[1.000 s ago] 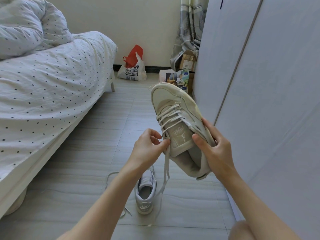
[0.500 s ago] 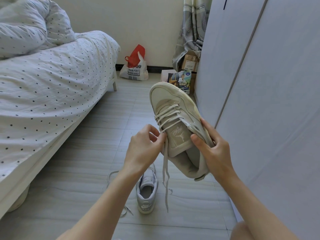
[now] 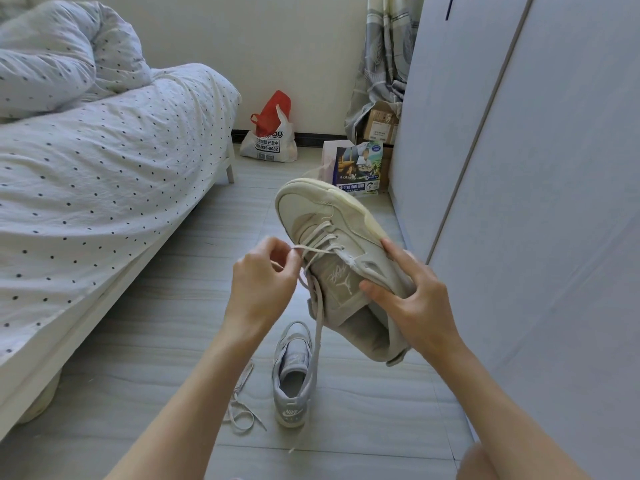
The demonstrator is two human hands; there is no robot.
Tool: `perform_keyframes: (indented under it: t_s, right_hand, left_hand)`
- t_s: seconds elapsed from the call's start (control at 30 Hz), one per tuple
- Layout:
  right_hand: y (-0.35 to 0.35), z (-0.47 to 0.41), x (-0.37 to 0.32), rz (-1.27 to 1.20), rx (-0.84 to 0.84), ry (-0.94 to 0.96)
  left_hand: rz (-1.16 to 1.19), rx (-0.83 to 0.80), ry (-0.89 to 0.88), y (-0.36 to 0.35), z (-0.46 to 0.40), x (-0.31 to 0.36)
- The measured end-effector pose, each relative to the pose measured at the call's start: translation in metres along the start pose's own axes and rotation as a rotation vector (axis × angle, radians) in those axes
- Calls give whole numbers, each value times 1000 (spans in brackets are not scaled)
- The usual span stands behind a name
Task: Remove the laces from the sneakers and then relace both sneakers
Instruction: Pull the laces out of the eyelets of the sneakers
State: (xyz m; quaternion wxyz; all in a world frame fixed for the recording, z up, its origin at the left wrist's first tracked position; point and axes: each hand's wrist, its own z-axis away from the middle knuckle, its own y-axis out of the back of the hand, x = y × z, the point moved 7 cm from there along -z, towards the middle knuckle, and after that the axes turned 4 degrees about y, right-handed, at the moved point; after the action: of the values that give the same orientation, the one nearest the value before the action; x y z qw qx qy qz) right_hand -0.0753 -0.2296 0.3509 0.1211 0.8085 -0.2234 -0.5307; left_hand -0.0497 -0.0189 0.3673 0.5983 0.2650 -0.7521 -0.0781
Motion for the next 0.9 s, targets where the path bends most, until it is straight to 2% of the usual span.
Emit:
perform_keyframes:
  t_s: [0.1,0.2,0.3,0.43,0.57,0.6,0.73,0.83,0.9]
  right_hand:
    - [2,0,10,-199,21,-85]
    - [4,0,17,-270,33,-121]
    - [4,-1,21,-296,35,-140]
    - [12,-3,26,-225,52,-152]
    - [21,-4,30,-26,59,-145]
    - [22,-4,31,-26,63,-145]
    - [26,-4,35,-125,92,-172]
    - [27,-3,35,-149,92,-169]
    - [25,-3,34,-141,87,-154]
  left_hand:
    - [173,-307,269,-23,5,-19]
    - [337,-398,354,-29,7,-22]
    - [363,-389,313,-23,3,-17]
    - [287,-445,161,-16,3,-6]
    - [482,-417,88,-9,3,3]
    - [411,-398,58,-9,3,3]
    - [-138,-369,-105,-17,2,-5]
    - [-265,-472,-102,-29,8,-9]
    - [-272,-451,-100,-29,6,-9]
